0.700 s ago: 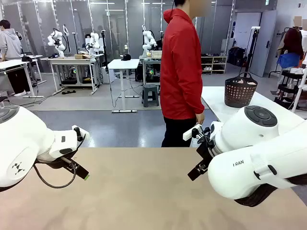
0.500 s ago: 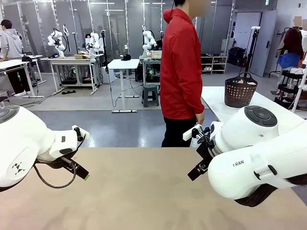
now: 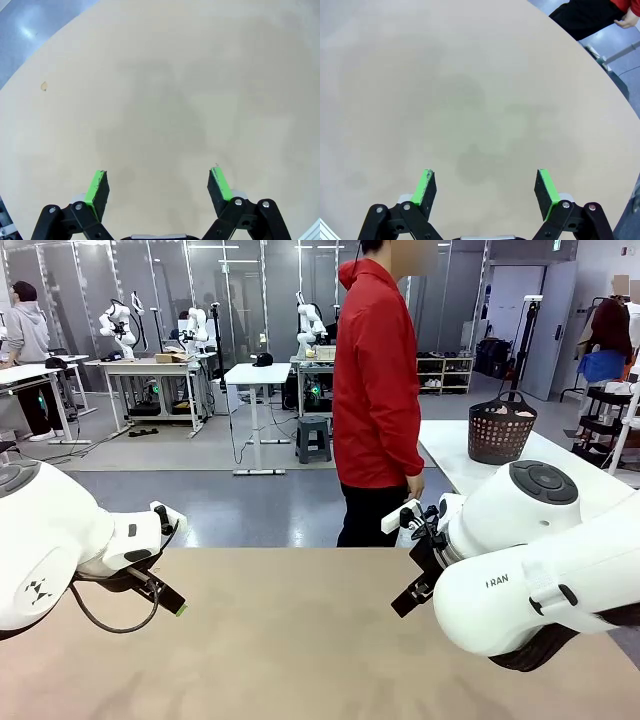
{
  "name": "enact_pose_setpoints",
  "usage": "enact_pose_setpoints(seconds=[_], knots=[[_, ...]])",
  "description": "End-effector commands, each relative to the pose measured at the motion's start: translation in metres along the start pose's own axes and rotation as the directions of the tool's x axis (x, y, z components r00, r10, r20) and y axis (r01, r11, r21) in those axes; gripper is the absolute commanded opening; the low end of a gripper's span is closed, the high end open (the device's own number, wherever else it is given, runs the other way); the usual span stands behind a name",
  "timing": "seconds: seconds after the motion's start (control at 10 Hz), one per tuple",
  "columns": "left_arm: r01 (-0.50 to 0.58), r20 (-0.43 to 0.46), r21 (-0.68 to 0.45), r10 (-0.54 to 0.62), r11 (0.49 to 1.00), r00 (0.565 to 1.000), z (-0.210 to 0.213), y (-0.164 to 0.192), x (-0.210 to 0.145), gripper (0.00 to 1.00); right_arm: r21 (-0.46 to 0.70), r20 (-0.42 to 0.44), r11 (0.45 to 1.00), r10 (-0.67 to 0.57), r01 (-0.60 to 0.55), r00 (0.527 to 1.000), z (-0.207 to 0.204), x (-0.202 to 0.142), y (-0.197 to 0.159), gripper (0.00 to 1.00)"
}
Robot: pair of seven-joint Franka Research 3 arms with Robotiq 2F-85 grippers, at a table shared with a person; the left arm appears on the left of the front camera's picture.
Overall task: Fold the towel.
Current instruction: Grab the top end of the 100 cm Hotel Towel extended by the human.
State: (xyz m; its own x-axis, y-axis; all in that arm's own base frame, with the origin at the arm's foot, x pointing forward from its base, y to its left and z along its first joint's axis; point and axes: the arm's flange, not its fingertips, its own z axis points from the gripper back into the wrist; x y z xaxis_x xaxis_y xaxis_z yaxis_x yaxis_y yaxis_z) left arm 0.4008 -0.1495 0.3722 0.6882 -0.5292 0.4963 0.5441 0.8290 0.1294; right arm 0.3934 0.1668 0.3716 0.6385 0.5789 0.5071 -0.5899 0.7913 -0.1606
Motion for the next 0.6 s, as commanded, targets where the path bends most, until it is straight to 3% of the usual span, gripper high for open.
enact_pose_setpoints(seconds=[0.0,0.3,0.4,0.5], knots=[[0.000,0.000,0.000,0.000,1.000,1.000,0.000,0.000,0.000,1.00,0.000,0.000,1.000,0.000,0.000,1.000,0.000,0.000,0.000,1.00],[-0.041,-0.053,-0.171,0.032,0.984,0.998,0.054,0.031,0.030,1.00,0.284,0.033,0.958,-0.053,0.041,0.998,0.064,0.025,-0.042,1.00],[-0.153,-0.079,-0.342,0.134,0.927,0.988,0.080,0.057,0.030,1.00,0.381,0.039,0.921,-0.098,0.076,0.994,0.093,0.025,-0.062,1.00],[-0.229,-0.100,-0.530,0.208,0.817,0.973,0.105,0.084,0.027,1.00,0.502,0.059,0.856,-0.174,0.121,0.983,0.119,0.021,-0.083,1.00]])
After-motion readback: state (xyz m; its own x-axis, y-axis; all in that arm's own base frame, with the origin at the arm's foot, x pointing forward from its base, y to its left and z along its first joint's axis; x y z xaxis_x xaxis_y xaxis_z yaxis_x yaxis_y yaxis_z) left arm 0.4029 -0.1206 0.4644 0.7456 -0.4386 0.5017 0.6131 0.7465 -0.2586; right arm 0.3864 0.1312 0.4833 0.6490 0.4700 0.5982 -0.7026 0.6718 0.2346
